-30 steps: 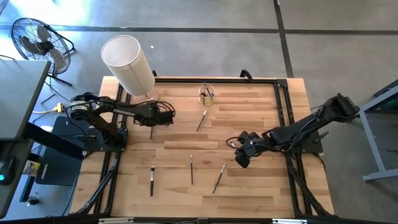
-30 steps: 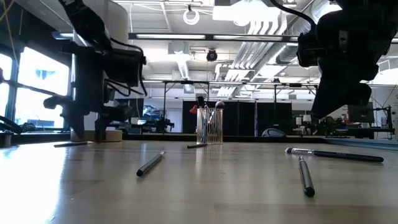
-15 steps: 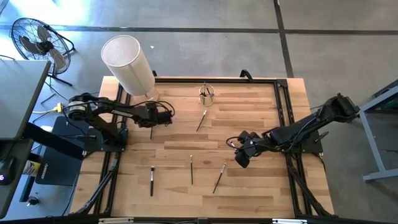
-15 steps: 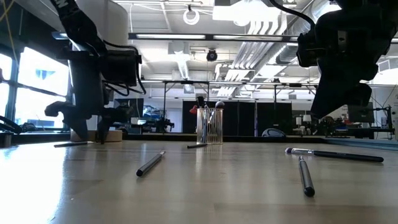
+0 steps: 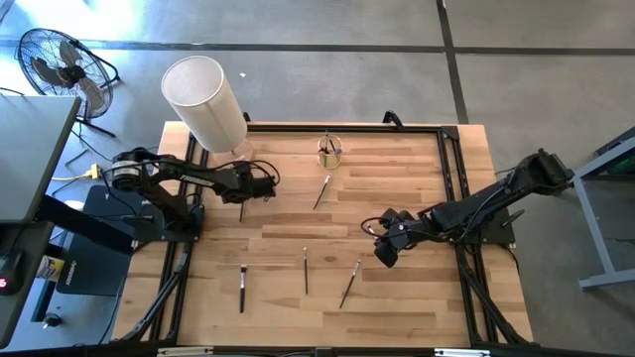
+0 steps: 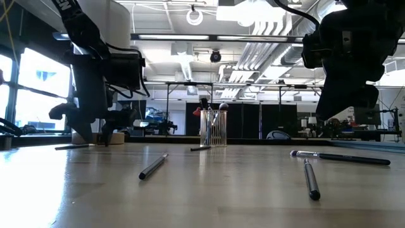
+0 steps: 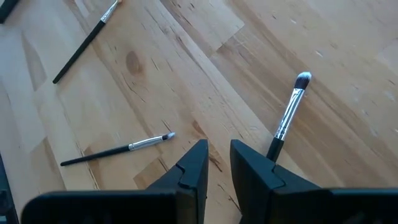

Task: Sort items
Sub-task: Put the angle shadow brush into the glass

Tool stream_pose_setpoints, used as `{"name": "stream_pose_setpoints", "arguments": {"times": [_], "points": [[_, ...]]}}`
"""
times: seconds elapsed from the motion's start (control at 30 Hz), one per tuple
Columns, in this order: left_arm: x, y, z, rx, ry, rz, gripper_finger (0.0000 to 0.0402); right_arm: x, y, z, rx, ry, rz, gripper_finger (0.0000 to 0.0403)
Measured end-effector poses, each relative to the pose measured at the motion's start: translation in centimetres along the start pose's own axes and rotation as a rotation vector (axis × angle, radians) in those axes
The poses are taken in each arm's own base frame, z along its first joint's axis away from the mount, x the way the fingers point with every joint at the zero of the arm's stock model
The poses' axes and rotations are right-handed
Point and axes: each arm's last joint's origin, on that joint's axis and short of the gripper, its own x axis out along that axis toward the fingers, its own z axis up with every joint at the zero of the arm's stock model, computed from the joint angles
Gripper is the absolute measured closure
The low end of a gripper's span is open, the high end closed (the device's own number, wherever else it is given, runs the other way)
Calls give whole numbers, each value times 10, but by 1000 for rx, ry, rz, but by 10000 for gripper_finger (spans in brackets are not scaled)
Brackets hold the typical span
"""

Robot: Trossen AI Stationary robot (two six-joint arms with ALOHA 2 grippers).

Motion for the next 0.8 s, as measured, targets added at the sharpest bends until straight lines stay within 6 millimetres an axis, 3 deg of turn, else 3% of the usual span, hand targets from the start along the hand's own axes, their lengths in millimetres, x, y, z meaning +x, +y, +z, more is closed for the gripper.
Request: {"name": "stream_pose_setpoints", "arguments": {"times": [0.13,0.47,0.8], "points": [[0,0,0,0,-9,2,225,0,0,0,0,0,0,341],[0,1,0,0,-8,6,316,0,0,0,0,0,0,341],[0,0,0,-7,34,-7,355,0,0,0,1,-2,3,341]]}}
